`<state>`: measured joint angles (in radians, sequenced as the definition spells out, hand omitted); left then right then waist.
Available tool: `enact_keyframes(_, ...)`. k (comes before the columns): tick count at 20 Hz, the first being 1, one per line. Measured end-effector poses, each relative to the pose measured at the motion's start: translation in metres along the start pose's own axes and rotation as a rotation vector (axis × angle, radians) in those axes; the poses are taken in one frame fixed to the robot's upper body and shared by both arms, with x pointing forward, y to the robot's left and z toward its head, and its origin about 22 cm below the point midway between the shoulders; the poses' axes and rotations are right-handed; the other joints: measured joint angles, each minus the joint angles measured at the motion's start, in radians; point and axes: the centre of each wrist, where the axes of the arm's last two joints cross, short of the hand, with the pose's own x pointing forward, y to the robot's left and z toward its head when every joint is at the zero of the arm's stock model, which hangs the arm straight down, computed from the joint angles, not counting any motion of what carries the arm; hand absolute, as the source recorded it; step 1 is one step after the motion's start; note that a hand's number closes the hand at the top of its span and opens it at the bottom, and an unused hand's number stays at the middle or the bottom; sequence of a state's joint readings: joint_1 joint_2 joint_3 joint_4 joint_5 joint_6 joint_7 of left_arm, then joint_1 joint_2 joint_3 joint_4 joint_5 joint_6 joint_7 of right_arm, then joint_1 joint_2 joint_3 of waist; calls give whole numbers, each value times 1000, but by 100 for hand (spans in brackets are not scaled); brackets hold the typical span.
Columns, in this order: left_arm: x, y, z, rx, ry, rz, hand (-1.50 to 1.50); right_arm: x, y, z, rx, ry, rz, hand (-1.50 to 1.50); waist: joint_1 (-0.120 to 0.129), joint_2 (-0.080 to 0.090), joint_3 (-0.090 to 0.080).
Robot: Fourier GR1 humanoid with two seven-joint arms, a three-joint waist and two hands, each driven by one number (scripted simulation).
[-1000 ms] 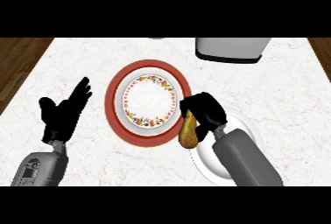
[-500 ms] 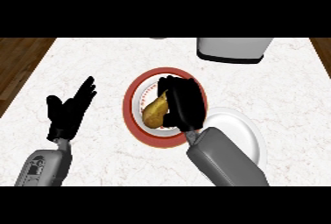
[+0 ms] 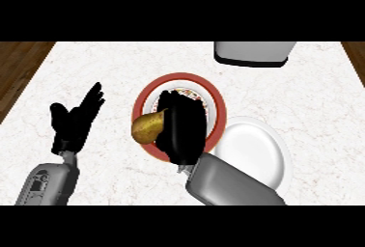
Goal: Pick the pear from the plate and place it in the plate
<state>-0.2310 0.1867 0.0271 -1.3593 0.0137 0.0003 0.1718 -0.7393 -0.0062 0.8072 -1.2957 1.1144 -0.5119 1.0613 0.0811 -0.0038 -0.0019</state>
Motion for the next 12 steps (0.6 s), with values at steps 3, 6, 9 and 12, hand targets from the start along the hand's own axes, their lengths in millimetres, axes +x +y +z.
enact_keyframes(3, 2, 6, -3, 11, 0, 5, 0, 6, 3, -1, -16, -6, 27, 150, -12, 4, 0)
enact_keyframes(6, 3, 11, -3, 21, -5, 5, 0, 0, 13, -2, -15, 6, 60, 150, -21, 6, 1)
enact_keyframes(9, 3, 15, -2, 33, -7, 7, 0, -8, 21, -9, 9, 44, 85, 150, -31, 8, 1)
enact_keyframes(12, 3, 16, -3, 34, -4, 7, 0, -17, 31, -10, 82, 90, 91, 150, -36, 10, 1)
